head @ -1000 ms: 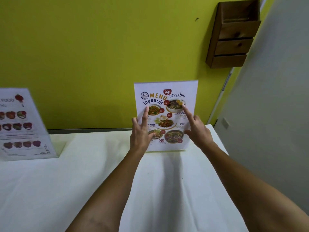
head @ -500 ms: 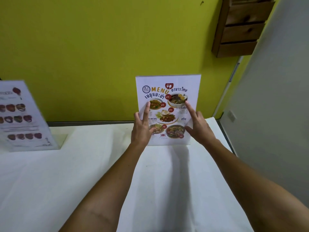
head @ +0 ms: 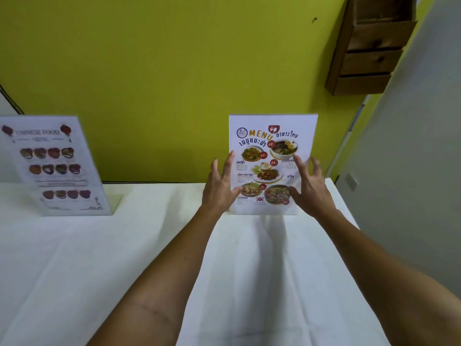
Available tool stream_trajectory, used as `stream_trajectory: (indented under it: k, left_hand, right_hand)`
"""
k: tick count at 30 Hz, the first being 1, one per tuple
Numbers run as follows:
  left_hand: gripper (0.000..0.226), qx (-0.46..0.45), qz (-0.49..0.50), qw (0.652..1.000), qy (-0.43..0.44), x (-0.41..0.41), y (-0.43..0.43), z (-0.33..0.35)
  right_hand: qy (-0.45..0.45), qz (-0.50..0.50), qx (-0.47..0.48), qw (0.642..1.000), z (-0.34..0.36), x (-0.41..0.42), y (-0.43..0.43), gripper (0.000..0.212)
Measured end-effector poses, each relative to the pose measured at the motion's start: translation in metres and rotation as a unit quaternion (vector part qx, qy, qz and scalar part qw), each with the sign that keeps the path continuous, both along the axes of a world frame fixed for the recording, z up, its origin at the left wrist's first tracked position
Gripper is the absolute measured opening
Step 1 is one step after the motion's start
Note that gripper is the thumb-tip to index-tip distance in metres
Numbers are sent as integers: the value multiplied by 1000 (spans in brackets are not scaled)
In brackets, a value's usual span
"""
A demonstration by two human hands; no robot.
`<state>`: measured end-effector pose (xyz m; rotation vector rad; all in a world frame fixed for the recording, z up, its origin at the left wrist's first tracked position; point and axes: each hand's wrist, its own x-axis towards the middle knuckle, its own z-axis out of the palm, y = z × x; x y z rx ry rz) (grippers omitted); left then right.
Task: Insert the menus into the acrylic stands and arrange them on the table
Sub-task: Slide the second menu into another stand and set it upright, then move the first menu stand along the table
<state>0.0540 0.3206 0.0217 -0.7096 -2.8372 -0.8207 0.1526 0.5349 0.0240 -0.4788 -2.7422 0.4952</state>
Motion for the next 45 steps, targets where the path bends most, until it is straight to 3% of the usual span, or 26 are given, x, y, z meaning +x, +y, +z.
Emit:
stream_trajectory:
  k: [3,6,11,21,31,38,45]
  left_hand:
    - [82,-38,-2,998,47,-5,-14,1]
    - [76,-62,-14,995,71,-11,-43,1]
    - [75,-89,-29,991,96,-28,-135,5]
    - [73,-100,53,986,125,-83,-339,36]
    - [78,-90,110,983,118,-92,-406,31]
    - [75,-66,206,975,56,-105,-438,14]
    - [97,-9,207,978,8,-147,-465,-7]
  right_hand:
    - [40,-33,93,994,8,0,-22,86]
    - [71,-25,122,990,14,-9,-56,78]
    - [59,-1,114,992,16,-37,-144,74]
    - [61,87,75,992,19,-104,-335,77]
    - [58,171,95,979,30,-141,-400,75]
    - [30,165,12,986,21,-176,-418,86]
    - [20,201,-84,976,-2,-206,-439,102]
